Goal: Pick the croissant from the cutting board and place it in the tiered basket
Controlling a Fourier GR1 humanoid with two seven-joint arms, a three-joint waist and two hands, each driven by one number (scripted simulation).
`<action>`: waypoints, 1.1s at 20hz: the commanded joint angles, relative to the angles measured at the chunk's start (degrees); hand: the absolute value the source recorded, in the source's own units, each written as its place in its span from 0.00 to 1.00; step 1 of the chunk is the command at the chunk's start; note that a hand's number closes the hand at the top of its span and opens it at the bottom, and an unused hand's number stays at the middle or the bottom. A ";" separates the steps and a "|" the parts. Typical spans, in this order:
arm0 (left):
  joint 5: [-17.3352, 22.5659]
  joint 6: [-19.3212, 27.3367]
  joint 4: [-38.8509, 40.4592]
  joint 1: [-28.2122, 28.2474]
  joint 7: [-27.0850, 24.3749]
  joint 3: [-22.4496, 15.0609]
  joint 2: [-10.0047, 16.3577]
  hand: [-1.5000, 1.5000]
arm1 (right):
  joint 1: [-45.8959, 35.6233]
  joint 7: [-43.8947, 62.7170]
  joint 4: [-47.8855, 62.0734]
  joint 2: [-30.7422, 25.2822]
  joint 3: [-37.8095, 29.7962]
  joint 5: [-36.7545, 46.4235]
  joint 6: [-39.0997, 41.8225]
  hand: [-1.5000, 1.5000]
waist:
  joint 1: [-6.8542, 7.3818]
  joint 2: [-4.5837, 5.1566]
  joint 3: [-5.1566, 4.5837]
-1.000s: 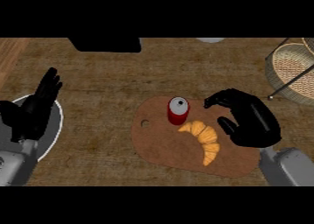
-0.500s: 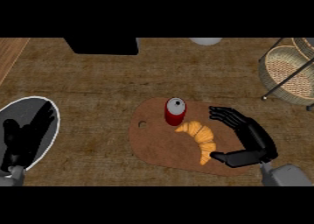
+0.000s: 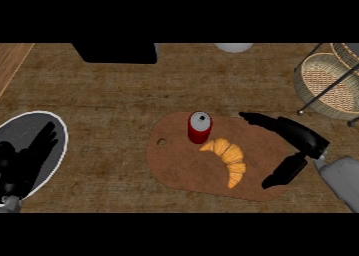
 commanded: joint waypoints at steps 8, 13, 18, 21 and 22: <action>-2.95 -2.48 0.04 2.18 -1.16 2.05 -1.87 0.50 | -15.16 16.61 7.25 9.13 -3.12 0.16 12.94 0.00 | -1.00 -0.07 0.04; -1.00 -3.11 -3.91 4.08 1.89 4.73 -0.45 0.50 | -13.16 25.61 0.75 5.15 -2.37 -2.44 20.62 0.00 | -1.31 -0.30 0.05; -4.71 -1.93 -5.38 5.19 2.07 4.81 -2.22 0.50 | -15.69 28.42 4.65 10.08 -4.10 4.99 19.22 0.00 | -1.06 -0.21 0.07; -5.08 -2.56 -4.18 4.70 2.58 5.47 -3.63 0.50 | -11.23 27.67 3.21 7.12 -5.40 6.53 22.56 0.00 | -1.34 -0.19 0.06; -6.19 -2.97 0.19 1.75 0.89 5.76 -4.90 0.50 | -11.98 23.74 6.71 7.19 -7.10 9.06 22.66 0.00 | -1.37 -0.09 0.05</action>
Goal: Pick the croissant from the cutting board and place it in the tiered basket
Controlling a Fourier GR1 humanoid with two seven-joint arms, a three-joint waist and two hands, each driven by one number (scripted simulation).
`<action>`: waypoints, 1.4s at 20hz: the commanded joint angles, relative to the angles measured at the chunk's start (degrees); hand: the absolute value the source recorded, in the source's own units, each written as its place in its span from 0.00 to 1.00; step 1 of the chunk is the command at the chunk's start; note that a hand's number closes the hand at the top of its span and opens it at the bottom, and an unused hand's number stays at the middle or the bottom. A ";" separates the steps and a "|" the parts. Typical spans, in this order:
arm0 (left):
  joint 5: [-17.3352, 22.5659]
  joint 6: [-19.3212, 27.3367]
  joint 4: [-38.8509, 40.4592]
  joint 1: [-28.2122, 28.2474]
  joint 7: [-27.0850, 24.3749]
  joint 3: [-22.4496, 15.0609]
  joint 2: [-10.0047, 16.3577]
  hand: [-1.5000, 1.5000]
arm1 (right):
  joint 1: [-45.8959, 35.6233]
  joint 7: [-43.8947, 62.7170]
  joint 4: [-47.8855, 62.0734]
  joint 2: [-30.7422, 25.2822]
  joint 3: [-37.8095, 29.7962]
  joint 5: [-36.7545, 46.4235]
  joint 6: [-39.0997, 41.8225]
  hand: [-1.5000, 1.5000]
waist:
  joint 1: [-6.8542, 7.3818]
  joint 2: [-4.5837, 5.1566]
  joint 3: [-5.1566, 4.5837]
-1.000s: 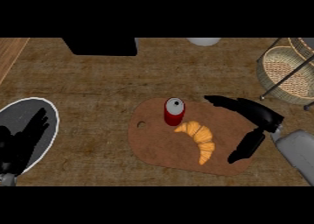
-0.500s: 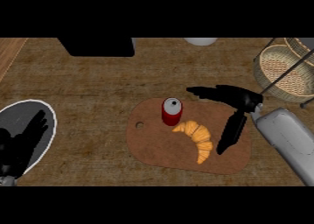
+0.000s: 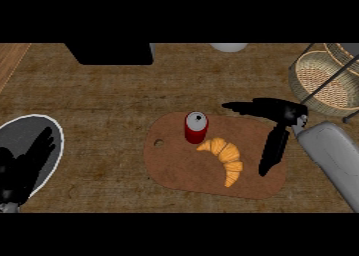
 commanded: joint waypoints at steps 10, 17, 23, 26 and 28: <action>-3.64 -5.04 2.42 -0.44 -1.35 5.36 -2.12 0.50 | 4.48 -4.12 4.16 4.60 -7.40 8.90 7.66 0.00 | 0.07 0.06 0.01; -6.46 -4.00 2.04 -2.94 2.25 6.72 -5.03 0.50 | 3.93 -8.14 6.52 4.63 -12.56 12.52 11.08 0.00 | -0.03 0.08 0.02; -8.93 -6.83 2.35 0.30 -1.50 8.34 -6.48 0.50 | 4.21 -7.76 6.68 11.00 -13.26 17.33 8.92 0.00 | 0.01 0.05 0.00; -8.74 -8.69 6.14 -2.07 -3.02 10.53 -5.97 0.50 | 6.03 -7.02 5.27 13.87 -12.33 19.60 6.61 0.00 | -0.09 0.06 0.00; -8.58 -7.80 -3.90 1.84 3.61 9.20 -6.70 0.50 | 3.48 -10.59 10.23 14.39 -13.40 21.26 6.45 0.00 | 0.23 0.07 0.02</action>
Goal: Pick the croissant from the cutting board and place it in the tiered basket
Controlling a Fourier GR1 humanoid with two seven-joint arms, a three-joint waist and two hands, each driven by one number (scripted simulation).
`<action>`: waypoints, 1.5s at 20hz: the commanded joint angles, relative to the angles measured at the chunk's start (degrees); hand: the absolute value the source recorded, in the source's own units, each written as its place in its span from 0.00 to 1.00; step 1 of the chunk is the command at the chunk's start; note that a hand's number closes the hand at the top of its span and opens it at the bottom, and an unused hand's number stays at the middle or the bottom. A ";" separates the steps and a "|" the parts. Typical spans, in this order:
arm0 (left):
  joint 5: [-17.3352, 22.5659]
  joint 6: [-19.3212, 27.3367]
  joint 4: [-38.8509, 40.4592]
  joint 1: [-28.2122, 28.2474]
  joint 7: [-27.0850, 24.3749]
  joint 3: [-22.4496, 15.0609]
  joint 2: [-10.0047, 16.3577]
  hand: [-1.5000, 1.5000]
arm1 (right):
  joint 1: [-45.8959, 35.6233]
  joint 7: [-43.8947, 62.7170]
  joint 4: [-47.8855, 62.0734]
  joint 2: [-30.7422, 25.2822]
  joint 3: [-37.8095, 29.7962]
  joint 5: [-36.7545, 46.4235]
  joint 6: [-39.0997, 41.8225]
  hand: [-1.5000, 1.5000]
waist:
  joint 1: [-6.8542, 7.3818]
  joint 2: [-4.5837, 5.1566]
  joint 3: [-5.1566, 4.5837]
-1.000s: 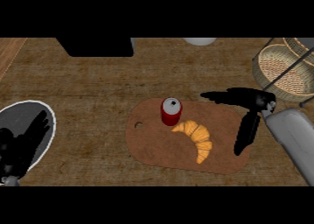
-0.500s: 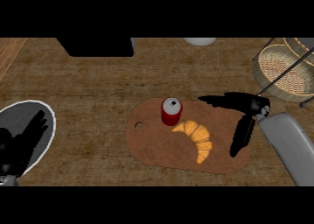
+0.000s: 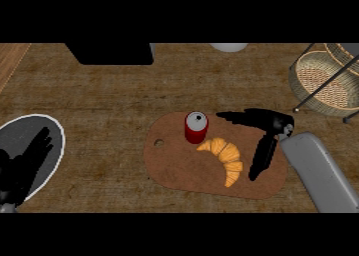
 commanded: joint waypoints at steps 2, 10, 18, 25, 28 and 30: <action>-0.20 -2.58 0.61 2.01 -1.94 2.67 -0.12 0.50 | 4.89 -0.67 -2.99 3.20 1.26 3.71 -1.70 0.00 | -0.16 -0.04 -0.01; -1.69 -4.90 4.55 -0.66 -4.26 4.67 -0.68 0.50 | 2.07 0.99 0.18 6.92 -0.81 5.85 -1.31 0.00 | -0.24 -0.02 -0.03; -3.78 -1.41 -1.26 -0.67 2.59 2.73 -2.82 0.50 | 5.57 -6.91 5.05 9.03 3.39 10.80 -3.36 0.00 | 0.18 0.11 0.02; -3.43 -2.50 -1.06 -1.61 2.70 3.43 -3.62 0.50 | 10.47 -13.94 -2.27 9.30 3.97 13.42 -8.99 1.00 | -0.23 -0.03 0.00; -4.78 -3.32 4.36 -2.11 -1.51 4.62 -3.13 0.50 | 9.68 -13.81 -2.01 9.38 0.76 12.41 -10.00 1.00 | -0.25 0.04 -0.01; -3.33 -4.22 -4.57 0.38 3.23 4.81 -2.37 0.50 | 7.70 -10.37 -2.39 10.76 -1.69 11.61 -10.92 1.00 | 0.01 -0.04 0.01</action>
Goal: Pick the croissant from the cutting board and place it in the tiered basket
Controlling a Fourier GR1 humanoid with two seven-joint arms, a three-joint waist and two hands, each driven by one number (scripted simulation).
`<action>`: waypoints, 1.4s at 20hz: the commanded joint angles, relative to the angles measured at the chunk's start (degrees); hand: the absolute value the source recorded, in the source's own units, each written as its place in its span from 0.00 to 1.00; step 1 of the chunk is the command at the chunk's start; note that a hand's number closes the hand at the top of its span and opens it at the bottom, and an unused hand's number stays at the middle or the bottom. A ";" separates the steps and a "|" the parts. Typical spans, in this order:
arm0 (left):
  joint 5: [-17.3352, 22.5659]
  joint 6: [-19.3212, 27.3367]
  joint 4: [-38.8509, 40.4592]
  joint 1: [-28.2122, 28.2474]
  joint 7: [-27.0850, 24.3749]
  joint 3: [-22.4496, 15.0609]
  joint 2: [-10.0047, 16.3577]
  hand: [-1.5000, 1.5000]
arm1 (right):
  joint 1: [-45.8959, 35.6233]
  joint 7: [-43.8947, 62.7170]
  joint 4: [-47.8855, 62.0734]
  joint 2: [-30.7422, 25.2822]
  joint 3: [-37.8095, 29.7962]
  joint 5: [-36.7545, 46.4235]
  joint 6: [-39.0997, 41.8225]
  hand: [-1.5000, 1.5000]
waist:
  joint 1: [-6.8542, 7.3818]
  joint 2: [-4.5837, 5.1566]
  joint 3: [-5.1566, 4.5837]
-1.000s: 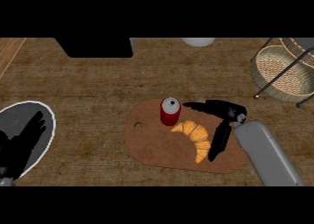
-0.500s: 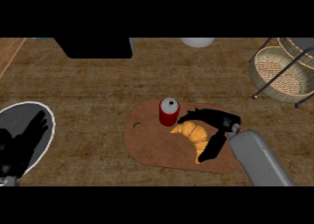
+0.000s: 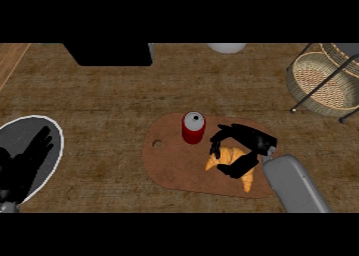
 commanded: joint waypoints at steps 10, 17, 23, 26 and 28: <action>-0.80 -0.16 -0.32 0.81 0.87 1.26 0.02 0.50 | -4.94 29.05 -10.74 6.11 2.95 22.95 -25.92 1.00 | -0.48 -1.12 -0.08; 0.44 -1.31 -0.14 0.24 1.50 2.59 1.25 0.50 | -10.92 52.64 -22.63 7.81 11.98 40.01 -33.29 1.00 | -0.69 -0.76 0.18; -0.53 -1.08 1.49 -1.96 1.44 2.04 0.77 0.50 | -16.95 67.18 -35.31 7.84 14.59 47.26 -26.41 1.00 | -0.85 0.06 0.32; -3.16 0.87 1.44 0.05 -2.68 0.34 -2.14 0.50 | -17.29 63.40 -35.23 7.61 8.86 48.18 -26.69 1.00 | -0.16 0.46 0.36; -1.66 0.16 1.30 0.14 -1.57 0.72 -2.95 0.50 | -19.98 62.68 -36.85 7.84 6.40 46.61 -25.94 1.00 | 0.07 0.47 0.37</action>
